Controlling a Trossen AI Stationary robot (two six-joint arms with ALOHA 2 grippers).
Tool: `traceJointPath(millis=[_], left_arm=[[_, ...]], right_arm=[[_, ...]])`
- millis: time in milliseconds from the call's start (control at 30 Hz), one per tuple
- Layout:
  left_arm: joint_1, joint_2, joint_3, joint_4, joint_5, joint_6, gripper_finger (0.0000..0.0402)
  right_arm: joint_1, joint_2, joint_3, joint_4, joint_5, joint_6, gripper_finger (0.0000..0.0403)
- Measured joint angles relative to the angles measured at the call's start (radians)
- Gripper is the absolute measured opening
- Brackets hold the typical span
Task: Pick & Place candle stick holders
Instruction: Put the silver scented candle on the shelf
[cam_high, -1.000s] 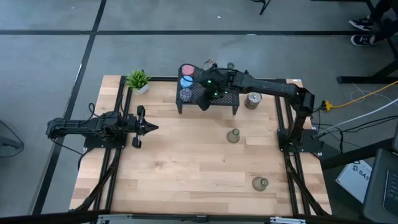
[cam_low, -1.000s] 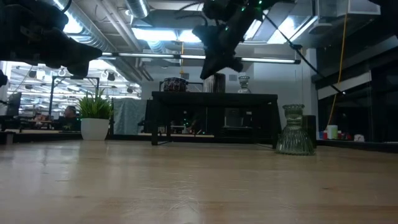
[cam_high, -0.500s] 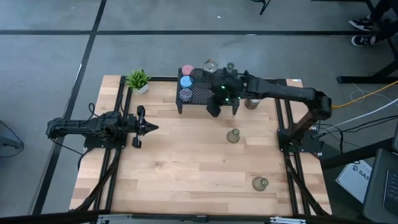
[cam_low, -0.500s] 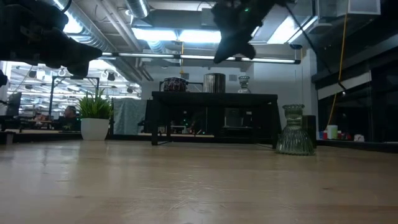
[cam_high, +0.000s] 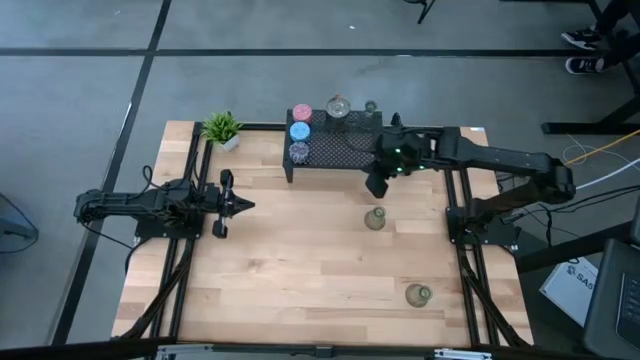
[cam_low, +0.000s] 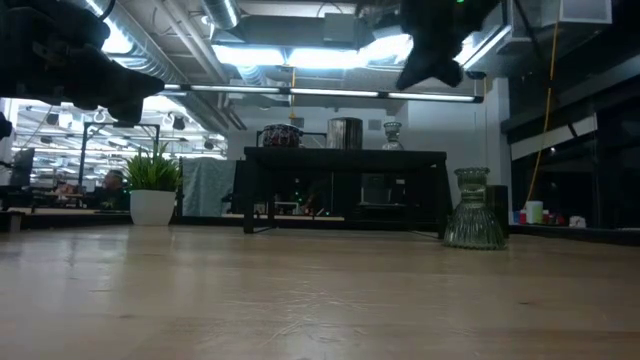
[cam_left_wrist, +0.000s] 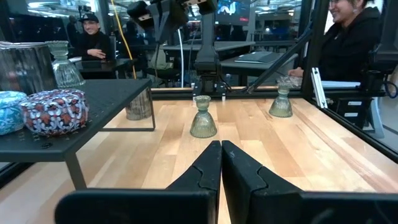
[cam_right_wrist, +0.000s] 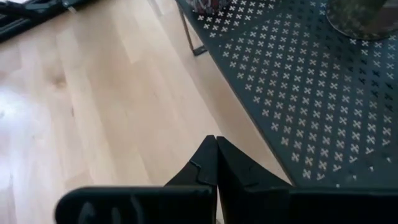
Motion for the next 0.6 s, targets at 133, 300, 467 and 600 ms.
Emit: traceJointPath(millis=[133,300,467,600], left_arm=[[0.000,0.000,0.000,0.000,0.000,0.000,0.0007],[0.000,0.000,0.000,0.001,-0.002,-0.001,0.0008],[0.000,0.000,0.000,0.005,-0.002,0.000,0.0006],[0.000,0.000,0.000,0.005,-0.002,0.000,0.0008]], right_arm=[[-0.023,-0.070,-0.058,0.002,-0.003,0.000,0.0000],[-0.068,-0.162,-0.131,-0.010,0.000,0.000,0.0000],[-0.106,-0.193,-0.149,-0.063,0.006,0.000,0.0000],[-0.148,-0.203,-0.149,-0.100,0.042,0.000,0.0000]])
